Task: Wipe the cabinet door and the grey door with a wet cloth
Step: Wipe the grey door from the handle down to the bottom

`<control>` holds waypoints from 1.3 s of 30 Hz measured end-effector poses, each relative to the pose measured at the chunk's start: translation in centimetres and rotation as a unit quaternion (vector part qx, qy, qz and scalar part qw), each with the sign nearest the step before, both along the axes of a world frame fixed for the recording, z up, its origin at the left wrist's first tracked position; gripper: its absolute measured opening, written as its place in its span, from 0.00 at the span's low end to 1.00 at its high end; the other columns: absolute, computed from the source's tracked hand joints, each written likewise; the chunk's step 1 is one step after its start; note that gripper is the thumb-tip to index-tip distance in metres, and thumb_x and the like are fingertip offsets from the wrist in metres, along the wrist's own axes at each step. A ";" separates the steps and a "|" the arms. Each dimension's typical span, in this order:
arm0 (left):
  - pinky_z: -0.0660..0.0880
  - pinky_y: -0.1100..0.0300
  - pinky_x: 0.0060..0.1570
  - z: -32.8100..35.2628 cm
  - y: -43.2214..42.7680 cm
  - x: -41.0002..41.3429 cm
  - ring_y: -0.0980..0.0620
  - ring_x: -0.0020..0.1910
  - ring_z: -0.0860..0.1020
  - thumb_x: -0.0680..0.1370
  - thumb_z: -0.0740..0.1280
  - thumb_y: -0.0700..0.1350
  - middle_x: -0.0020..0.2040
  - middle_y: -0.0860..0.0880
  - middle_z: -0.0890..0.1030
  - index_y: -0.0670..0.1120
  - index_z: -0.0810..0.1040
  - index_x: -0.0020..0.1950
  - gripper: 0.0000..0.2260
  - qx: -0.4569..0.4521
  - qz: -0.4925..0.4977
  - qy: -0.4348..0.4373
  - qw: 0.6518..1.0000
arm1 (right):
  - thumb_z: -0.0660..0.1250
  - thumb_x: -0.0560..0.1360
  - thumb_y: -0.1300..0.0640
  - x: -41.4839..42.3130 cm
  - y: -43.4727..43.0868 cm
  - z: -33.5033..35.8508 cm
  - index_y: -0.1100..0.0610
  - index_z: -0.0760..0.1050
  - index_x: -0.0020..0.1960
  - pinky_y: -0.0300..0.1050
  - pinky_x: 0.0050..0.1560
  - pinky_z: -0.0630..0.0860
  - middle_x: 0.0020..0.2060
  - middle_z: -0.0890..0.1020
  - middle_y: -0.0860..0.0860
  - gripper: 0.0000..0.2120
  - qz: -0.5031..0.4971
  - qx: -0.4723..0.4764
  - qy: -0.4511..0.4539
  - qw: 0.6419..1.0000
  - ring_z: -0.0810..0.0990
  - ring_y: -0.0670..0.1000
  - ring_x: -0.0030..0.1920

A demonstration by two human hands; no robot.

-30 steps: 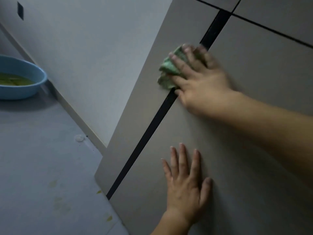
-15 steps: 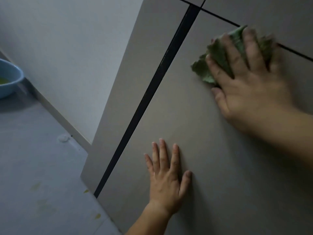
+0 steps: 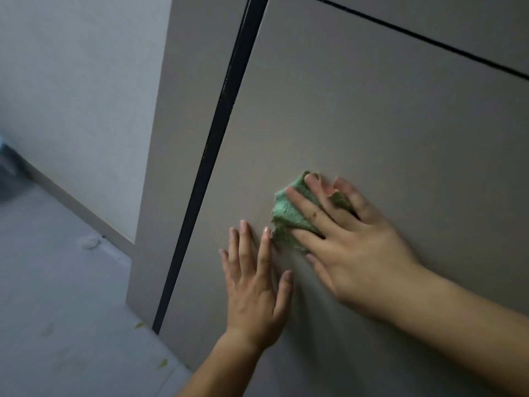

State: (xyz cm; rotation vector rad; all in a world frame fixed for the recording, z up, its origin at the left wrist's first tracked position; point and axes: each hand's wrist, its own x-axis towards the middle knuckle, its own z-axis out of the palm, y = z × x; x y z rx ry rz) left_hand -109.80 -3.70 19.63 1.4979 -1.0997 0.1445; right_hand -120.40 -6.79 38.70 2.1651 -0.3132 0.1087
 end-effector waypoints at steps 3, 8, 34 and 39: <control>0.56 0.29 0.75 1.1 1.2 0.6 0.40 0.83 0.48 0.84 0.53 0.58 0.84 0.42 0.47 0.42 0.50 0.83 0.32 -0.062 -0.016 0.015 0.998 | 0.59 0.75 0.49 0.8 0.6 -0.2 0.53 0.73 0.72 0.62 0.80 0.51 0.80 0.61 0.59 0.26 0.000 0.086 0.021 0.996 0.54 0.60 0.81; 0.57 0.38 0.79 5.0 1.7 -1.7 0.37 0.83 0.50 0.84 0.56 0.52 0.84 0.38 0.48 0.37 0.49 0.82 0.32 -0.122 -0.074 -0.059 0.988 | 0.53 0.78 0.51 1.1 1.5 2.4 0.54 0.60 0.78 0.45 0.80 0.43 0.78 0.67 0.51 0.28 0.023 0.364 -0.086 0.927 0.54 0.43 0.81; 0.62 0.41 0.72 -0.4 -1.0 -11.4 0.34 0.82 0.49 0.85 0.48 0.61 0.84 0.44 0.48 0.58 0.50 0.84 0.27 -0.053 0.030 -0.087 0.994 | 0.56 0.82 0.49 0.6 -0.7 1.3 0.58 0.72 0.75 0.67 0.77 0.55 0.79 0.63 0.58 0.25 0.038 0.000 -0.041 0.998 0.60 0.62 0.79; 0.42 0.44 0.81 0.1 -4.0 0.3 0.40 0.83 0.40 0.86 0.46 0.58 0.84 0.48 0.39 0.60 0.47 0.83 0.25 -0.116 0.093 0.018 0.989 | 0.57 0.82 0.49 0.3 -1.4 0.1 0.58 0.69 0.76 0.71 0.76 0.55 0.80 0.61 0.60 0.26 0.056 -0.036 -0.025 0.997 0.57 0.65 0.80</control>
